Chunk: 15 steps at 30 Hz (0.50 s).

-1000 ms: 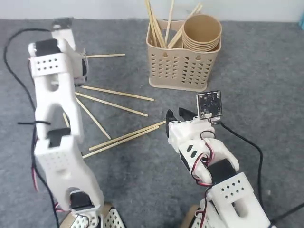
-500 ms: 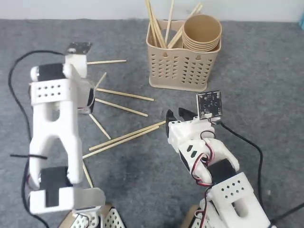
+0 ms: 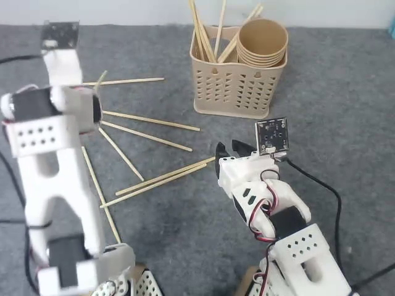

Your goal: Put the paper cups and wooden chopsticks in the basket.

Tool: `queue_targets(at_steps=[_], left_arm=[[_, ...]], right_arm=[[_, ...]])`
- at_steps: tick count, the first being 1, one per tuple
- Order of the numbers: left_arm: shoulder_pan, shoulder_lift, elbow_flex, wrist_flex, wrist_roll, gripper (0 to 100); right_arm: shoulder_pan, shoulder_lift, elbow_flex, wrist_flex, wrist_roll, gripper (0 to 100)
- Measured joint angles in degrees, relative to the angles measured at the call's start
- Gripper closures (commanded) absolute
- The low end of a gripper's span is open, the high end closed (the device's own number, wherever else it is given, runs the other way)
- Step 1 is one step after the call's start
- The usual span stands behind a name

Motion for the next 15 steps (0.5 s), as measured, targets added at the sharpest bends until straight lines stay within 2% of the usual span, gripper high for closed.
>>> queue_targets(at_steps=[10, 15], left_arm=[[0.0, 33.0, -29.5, 2.1, 2.5, 99], [0.0, 38.7, -31.8, 2.1, 2.8, 99]], right_arm=[[0.0, 0.0, 0.0, 0.0, 0.0, 88.4], [0.0, 0.0, 0.0, 0.0, 0.0, 88.4]])
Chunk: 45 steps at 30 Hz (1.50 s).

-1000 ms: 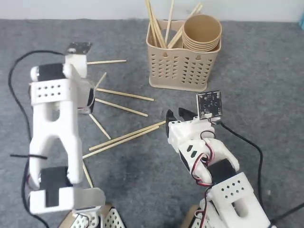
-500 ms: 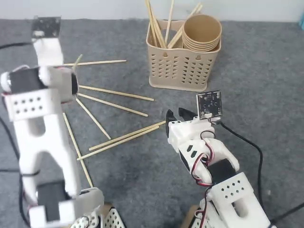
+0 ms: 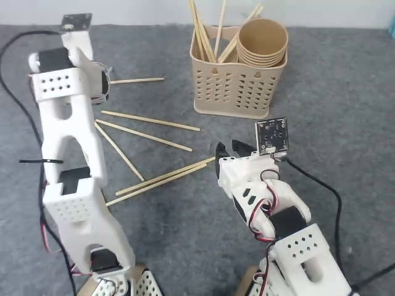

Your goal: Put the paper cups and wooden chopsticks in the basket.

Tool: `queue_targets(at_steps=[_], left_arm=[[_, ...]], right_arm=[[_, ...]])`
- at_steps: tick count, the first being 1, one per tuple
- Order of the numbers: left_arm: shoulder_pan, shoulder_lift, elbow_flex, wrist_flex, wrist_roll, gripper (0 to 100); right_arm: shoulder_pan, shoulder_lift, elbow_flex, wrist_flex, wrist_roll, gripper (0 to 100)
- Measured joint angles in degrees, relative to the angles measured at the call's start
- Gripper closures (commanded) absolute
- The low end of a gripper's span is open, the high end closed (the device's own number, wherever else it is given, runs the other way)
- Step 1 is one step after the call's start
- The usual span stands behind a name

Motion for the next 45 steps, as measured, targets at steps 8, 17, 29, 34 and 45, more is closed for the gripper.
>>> queue_targets(at_steps=[8, 17, 29, 34, 45], left_arm=[[0.2, -9.1, 18.9, 0.0, -2.5, 99], [3.5, -32.8, 44.0, 0.0, -5.8, 99], [0.0, -48.8, 50.9, 0.0, -9.2, 82], [-0.1, -53.6, 52.3, 0.0, -9.3, 58], [-3.0, -61.0, 53.7, -0.5, -17.3, 69]], right_arm=[[0.0, 0.0, 0.0, 0.0, 0.0, 88.4], [0.0, 0.0, 0.0, 0.0, 0.0, 88.4], [-0.1, 0.0, 0.0, 0.0, 0.0, 88.4], [-0.1, 0.0, 0.0, 0.0, 0.0, 88.4], [-0.1, 0.0, 0.0, 0.0, 0.0, 88.4]])
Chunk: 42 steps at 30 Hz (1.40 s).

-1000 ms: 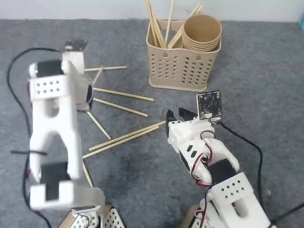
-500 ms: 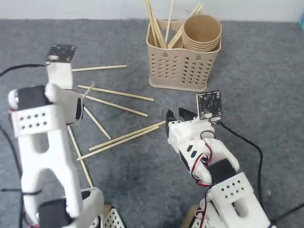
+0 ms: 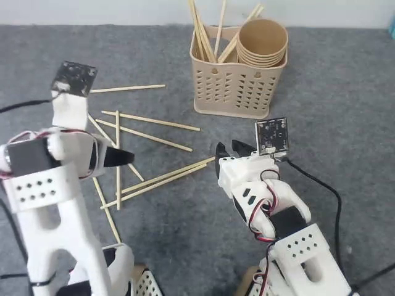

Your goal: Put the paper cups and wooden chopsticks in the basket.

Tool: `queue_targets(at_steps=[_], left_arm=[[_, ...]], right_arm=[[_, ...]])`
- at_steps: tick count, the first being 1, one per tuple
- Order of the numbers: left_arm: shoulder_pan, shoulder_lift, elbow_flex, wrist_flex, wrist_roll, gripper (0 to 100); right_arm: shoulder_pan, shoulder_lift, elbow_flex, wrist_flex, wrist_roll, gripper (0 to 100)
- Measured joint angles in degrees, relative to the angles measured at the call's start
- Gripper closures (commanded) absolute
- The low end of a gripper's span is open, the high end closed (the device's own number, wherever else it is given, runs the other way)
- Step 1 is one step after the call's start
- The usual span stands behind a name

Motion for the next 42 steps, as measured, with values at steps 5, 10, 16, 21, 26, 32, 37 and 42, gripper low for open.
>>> queue_targets(at_steps=[5, 10, 16, 21, 26, 32, 37, 42], left_arm=[[-0.1, 8.6, -4.9, -4.1, 1.8, 74], [-0.1, 25.8, -18.3, -4.3, 2.6, 74], [-0.1, 47.8, -40.4, -4.7, 3.3, 75], [1.2, 68.2, -60.0, -4.7, 4.0, 75], [3.2, 89.2, -81.6, -4.6, -1.1, 75], [3.6, 108.9, -104.1, -7.6, -8.2, 75], [1.9, 115.0, -106.2, -18.1, -12.3, 75], [0.8, 116.3, -105.1, -24.3, -12.7, 75]], right_arm=[[0.0, 0.0, 0.0, 0.0, 0.0, 88.4], [0.0, 0.0, 0.0, 0.0, 0.0, 88.4], [0.0, 0.0, 0.0, 0.0, 0.0, 88.4], [0.0, 0.0, 0.0, 0.0, 0.0, 88.4], [0.0, 0.0, 0.0, 0.0, 0.0, 88.4], [0.0, 0.0, 0.0, 0.0, 0.0, 88.4], [0.0, 0.0, 0.0, 0.0, 0.0, 88.4], [0.0, 0.0, 0.0, 0.0, 0.0, 88.4]])
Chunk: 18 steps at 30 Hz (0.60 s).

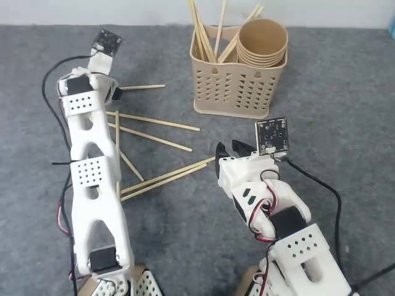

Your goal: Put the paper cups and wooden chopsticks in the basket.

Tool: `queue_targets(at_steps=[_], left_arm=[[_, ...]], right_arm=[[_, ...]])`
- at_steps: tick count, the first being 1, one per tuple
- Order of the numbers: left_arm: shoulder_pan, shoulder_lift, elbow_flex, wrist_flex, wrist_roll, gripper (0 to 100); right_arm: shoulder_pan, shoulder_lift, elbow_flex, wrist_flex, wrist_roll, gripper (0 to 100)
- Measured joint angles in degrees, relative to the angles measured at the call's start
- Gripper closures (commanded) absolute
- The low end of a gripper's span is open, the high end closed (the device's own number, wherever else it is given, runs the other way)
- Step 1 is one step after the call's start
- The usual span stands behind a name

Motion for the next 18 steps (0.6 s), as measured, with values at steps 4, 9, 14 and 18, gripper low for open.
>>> queue_targets(at_steps=[4, 9, 14, 18], left_arm=[[0.1, 2.8, 0.1, -5.2, 0.0, 80], [1.0, 4.8, -0.8, -4.9, -3.3, 100], [2.2, 6.5, -0.8, -3.3, -5.5, 99], [2.2, 6.2, -0.8, -0.3, -5.7, 99]], right_arm=[[0.0, 0.0, 0.0, 0.0, 0.0, 88.4], [0.0, 0.0, 0.0, 0.0, 0.0, 88.4], [0.0, 0.0, 0.0, 0.0, 0.0, 88.4], [0.0, 0.0, 0.0, 0.0, 0.0, 88.4]])
